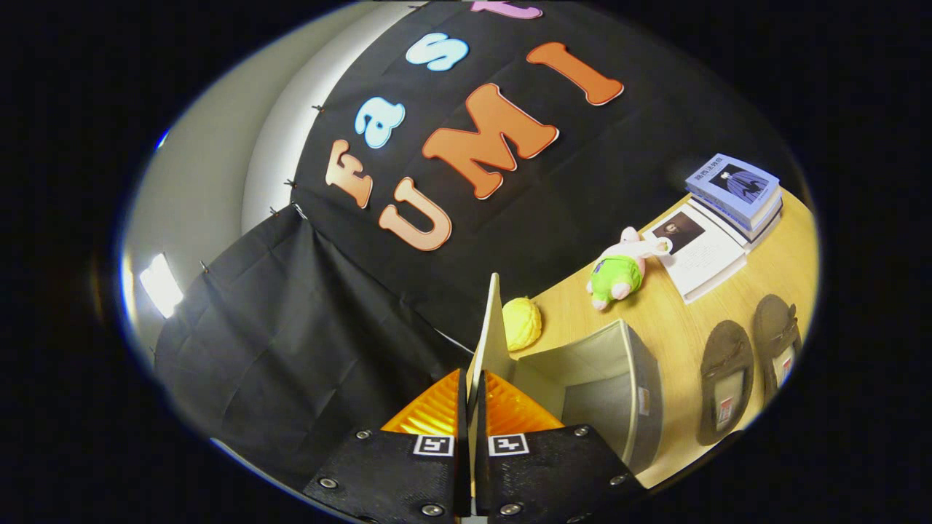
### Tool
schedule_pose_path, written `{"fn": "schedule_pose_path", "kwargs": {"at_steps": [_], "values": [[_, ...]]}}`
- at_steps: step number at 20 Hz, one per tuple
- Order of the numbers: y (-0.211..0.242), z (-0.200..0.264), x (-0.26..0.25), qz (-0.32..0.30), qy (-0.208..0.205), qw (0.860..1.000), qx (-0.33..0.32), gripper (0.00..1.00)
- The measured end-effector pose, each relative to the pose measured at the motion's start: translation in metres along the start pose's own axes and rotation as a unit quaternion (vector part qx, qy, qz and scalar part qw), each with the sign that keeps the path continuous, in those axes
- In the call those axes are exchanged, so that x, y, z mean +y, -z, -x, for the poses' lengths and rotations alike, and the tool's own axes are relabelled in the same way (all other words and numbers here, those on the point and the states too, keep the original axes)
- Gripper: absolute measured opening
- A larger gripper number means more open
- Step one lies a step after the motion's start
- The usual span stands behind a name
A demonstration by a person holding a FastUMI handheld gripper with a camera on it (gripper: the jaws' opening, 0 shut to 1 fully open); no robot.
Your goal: Open the storage box then place both shoes into the box .Put the left shoe in first, then the right shoe, with the right side of both shoes facing outward in a uniform manner.
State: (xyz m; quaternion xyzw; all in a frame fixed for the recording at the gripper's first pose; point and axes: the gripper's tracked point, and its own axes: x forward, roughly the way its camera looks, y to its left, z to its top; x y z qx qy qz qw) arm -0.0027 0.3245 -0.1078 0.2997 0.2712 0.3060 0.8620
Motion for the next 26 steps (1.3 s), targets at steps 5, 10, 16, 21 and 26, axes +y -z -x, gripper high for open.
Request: {"fn": "schedule_pose_path", "kwargs": {"at_steps": [5,10,16,21,26], "values": [[0.015,-0.019,0.05,0.03,-0.016,0.999,0.002,0.03],[0.034,-0.042,0.098,0.081,-0.053,0.995,0.001,0.21],[0.057,-0.055,0.112,0.119,-0.055,0.991,0.027,0.98],[0.044,-0.051,0.088,0.139,-0.021,0.99,0.003,0.98],[0.019,-0.032,0.043,0.156,0.022,0.987,-0.028,0.98]]}}
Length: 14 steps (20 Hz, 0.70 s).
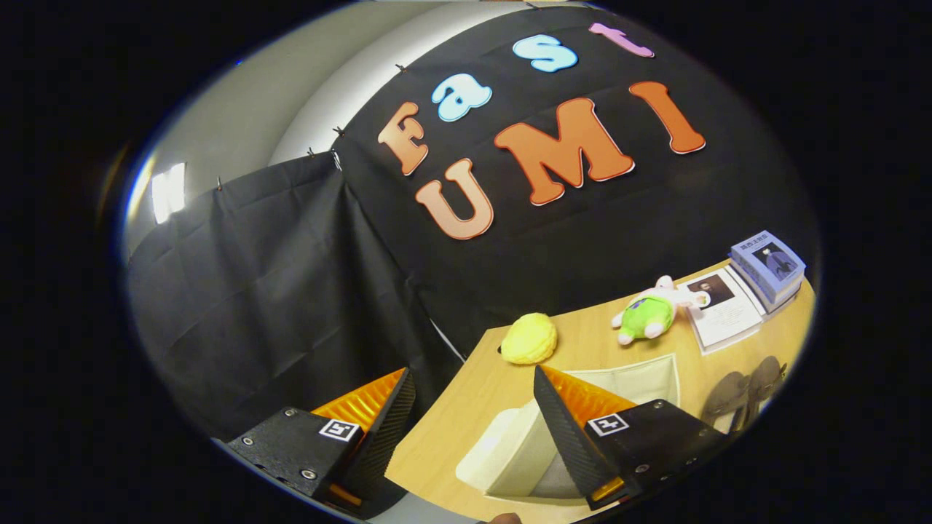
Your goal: Open the storage box then place both shoes into the box .Put the left shoe in first, then the right shoe, with the right side of both shoes facing outward in a uniform manner.
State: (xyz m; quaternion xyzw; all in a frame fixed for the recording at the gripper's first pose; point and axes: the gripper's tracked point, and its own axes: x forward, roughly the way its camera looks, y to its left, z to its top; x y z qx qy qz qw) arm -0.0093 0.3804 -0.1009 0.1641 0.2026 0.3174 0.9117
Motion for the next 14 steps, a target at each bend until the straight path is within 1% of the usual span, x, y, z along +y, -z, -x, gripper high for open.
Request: {"fn": "schedule_pose_path", "kwargs": {"at_steps": [4,8,11,14], "values": [[-0.008,0.019,-0.058,0.016,0.054,0.998,-0.022,0.98],[-0.004,0.037,-0.117,0.023,0.108,0.993,-0.036,0.98],[0.006,0.05,-0.154,0.031,0.145,0.988,-0.035,0.98],[0.017,0.061,-0.191,0.058,0.188,0.98,-0.035,0.98]]}}
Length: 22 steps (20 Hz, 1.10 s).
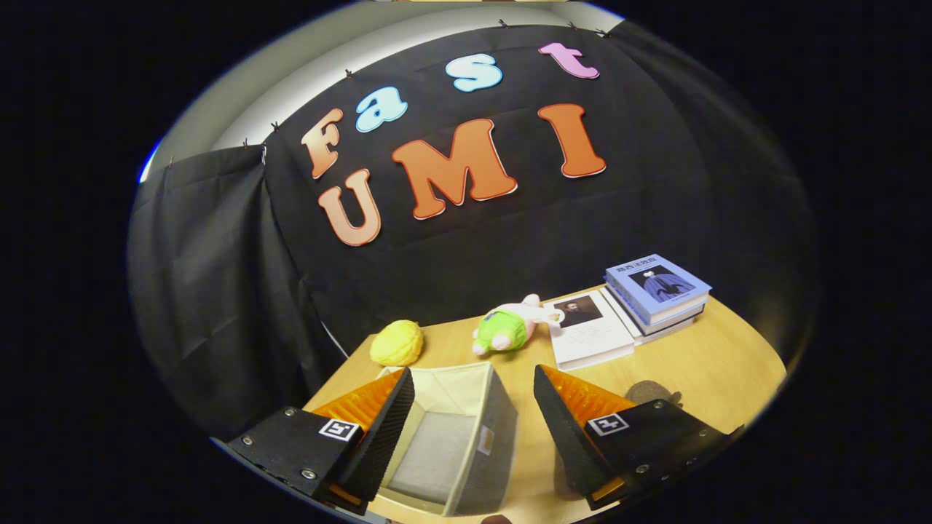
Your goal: Open the storage box then place both shoes into the box .Put the left shoe in first, then the right shoe, with the right side of both shoes facing outward in a uniform manner.
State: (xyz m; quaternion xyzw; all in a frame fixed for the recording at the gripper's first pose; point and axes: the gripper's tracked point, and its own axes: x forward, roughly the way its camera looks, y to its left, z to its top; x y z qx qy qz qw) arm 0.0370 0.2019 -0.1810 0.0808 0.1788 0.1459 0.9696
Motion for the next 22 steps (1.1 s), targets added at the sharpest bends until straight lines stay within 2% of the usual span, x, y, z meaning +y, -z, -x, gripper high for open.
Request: {"fn": "schedule_pose_path", "kwargs": {"at_steps": [3,11,22], "values": [[0.022,-0.003,-0.028,0.017,0.031,0.999,0.011,0.98],[0.09,-0.011,-0.086,0.0,0.087,0.994,0.066,0.95],[0.157,-0.02,-0.119,0.008,0.13,0.983,0.131,0.6]]}}
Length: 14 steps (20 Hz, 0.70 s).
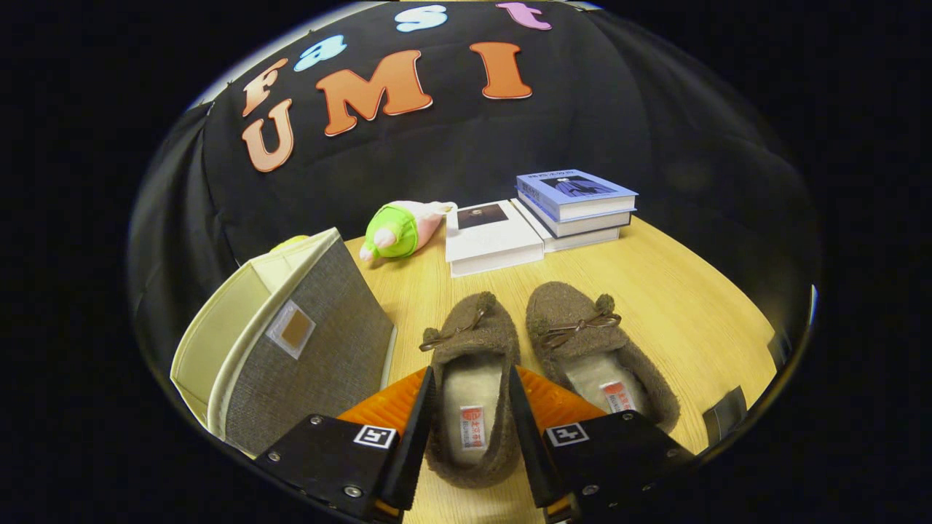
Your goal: Open the storage box then place both shoes into the box .Put the left shoe in first, then the right shoe, with the right side of both shoes facing outward in a uniform manner.
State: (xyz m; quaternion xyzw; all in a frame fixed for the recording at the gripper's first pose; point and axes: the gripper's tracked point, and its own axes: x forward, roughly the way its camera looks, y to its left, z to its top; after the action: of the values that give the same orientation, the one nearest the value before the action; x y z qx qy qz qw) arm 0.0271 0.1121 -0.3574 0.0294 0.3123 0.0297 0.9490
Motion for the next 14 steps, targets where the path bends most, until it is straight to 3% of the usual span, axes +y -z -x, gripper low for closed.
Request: {"fn": "schedule_pose_path", "kwargs": {"at_steps": [7,11,14], "values": [[0.01,-0.022,-0.013,0.006,0.033,0.999,0.026,0.5],[0.018,-0.032,-0.025,0.006,0.057,0.997,0.046,0.38],[0.014,-0.033,-0.03,-0.029,0.057,0.997,0.039,0.06]]}}
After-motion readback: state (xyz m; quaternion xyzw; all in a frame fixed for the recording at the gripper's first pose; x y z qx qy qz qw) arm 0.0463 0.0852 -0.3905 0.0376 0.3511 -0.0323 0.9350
